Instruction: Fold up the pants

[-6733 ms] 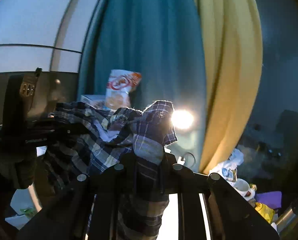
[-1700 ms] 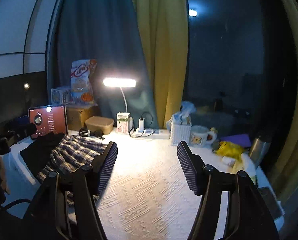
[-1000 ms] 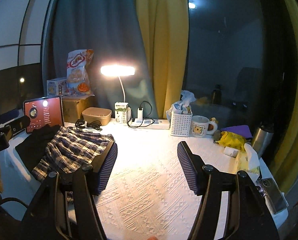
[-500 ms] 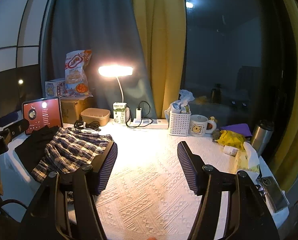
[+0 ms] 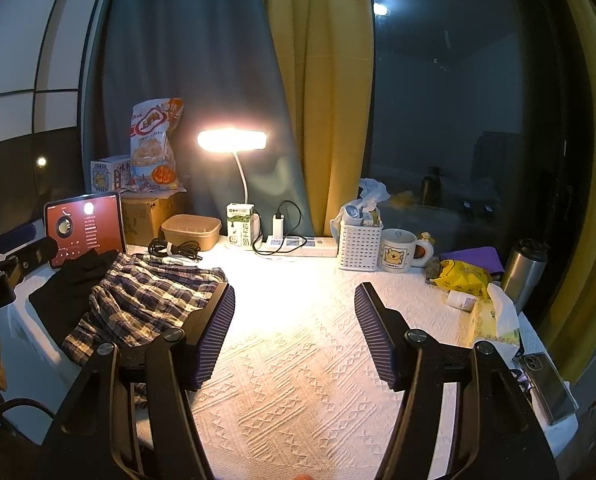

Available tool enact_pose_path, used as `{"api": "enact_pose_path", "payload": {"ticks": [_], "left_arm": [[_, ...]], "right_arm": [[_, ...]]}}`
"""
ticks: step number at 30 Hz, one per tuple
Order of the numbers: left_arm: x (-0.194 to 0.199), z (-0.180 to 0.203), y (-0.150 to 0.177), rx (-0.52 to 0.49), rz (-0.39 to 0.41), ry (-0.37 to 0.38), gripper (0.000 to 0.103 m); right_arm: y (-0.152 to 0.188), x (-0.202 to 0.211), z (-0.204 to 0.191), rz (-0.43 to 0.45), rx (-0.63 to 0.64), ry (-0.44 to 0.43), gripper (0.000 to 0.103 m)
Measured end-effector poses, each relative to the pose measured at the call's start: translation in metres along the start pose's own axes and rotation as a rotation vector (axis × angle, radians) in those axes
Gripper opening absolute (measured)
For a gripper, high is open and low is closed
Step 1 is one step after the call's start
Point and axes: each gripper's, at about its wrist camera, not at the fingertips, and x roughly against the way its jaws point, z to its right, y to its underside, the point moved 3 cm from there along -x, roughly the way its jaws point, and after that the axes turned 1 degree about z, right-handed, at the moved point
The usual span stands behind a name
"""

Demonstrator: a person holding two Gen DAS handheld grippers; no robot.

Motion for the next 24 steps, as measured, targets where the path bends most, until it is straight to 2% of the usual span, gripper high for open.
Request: {"api": "enact_pose_path", "payload": {"ticks": [24], "left_arm": [[0.0001, 0.0011, 0.0003, 0.0, 0.0, 0.001, 0.079]], "right_arm": [[-0.0012, -0.0003, -0.001, -0.001, 0.001, 0.001, 0.066]]}}
